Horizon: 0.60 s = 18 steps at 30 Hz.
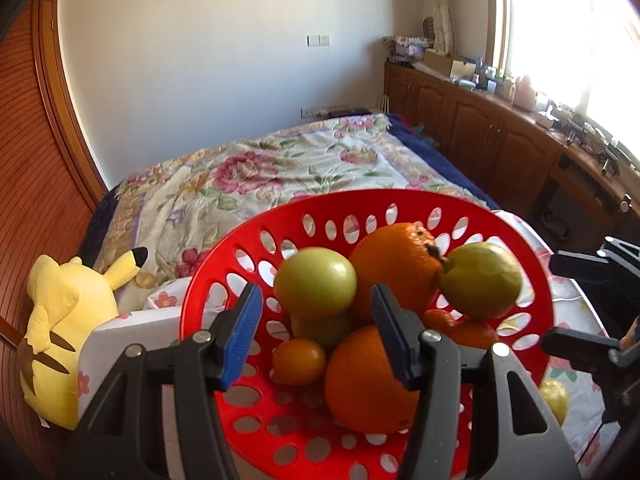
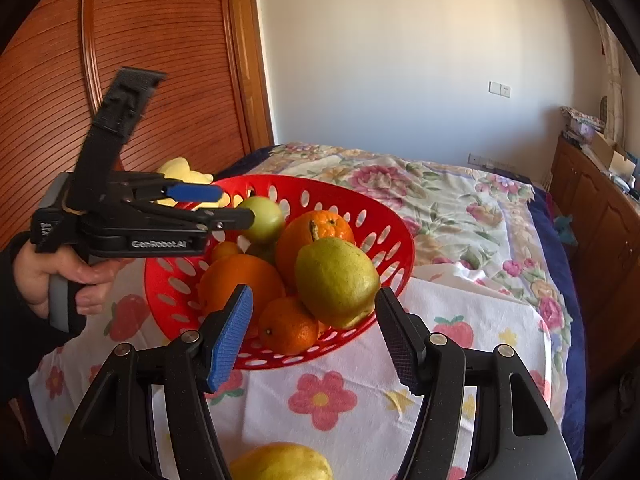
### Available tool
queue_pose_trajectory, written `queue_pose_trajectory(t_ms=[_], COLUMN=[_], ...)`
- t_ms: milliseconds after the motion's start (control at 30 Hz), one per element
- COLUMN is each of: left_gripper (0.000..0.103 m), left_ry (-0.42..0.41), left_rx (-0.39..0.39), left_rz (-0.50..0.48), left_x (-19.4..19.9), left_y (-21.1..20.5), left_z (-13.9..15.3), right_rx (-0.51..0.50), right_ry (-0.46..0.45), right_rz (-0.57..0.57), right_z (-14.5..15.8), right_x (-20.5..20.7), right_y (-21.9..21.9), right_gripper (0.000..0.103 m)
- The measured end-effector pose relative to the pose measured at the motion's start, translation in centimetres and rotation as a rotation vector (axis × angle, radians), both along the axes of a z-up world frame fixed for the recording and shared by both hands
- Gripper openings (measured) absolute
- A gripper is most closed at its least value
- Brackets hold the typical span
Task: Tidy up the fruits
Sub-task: 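Open both tools to release the pear and lemon into the basket, then withdraw both open tools from the basket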
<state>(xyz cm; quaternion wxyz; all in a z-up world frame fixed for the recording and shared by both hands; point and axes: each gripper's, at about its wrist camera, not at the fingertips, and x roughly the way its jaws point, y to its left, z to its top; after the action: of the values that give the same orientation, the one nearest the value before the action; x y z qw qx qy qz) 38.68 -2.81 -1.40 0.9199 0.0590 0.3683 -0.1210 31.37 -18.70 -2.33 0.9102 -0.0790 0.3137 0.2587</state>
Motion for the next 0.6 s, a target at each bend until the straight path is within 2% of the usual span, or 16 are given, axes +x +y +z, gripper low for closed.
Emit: queue_pose_trajectory(t_ms=[133,367,600], left_gripper=[0.057,0.057,0.057], left_ry=[-0.055,-0.131,-0.166], left_rx=[-0.041,-0.05,-0.066], left_rz=[-0.016,-0.021,-0.002], left_x=[-2.9,-8.7,-13.1], left_y=[0.5,1.4,1.9], left_z=[0.9,1.5,0.1], right_rx=[0.003,0.021,0.035], right_ry=[-0.002,0.007,0.027], right_rz=[-0.013,-0.046,-0.075], right_z=[0.1,-0.3,-1.7], right_x=[-1.2,-4.0,-6.8], right_y=[-0.4,-1.1,-1.0], right_gripper=[0.065,0.065,0.066])
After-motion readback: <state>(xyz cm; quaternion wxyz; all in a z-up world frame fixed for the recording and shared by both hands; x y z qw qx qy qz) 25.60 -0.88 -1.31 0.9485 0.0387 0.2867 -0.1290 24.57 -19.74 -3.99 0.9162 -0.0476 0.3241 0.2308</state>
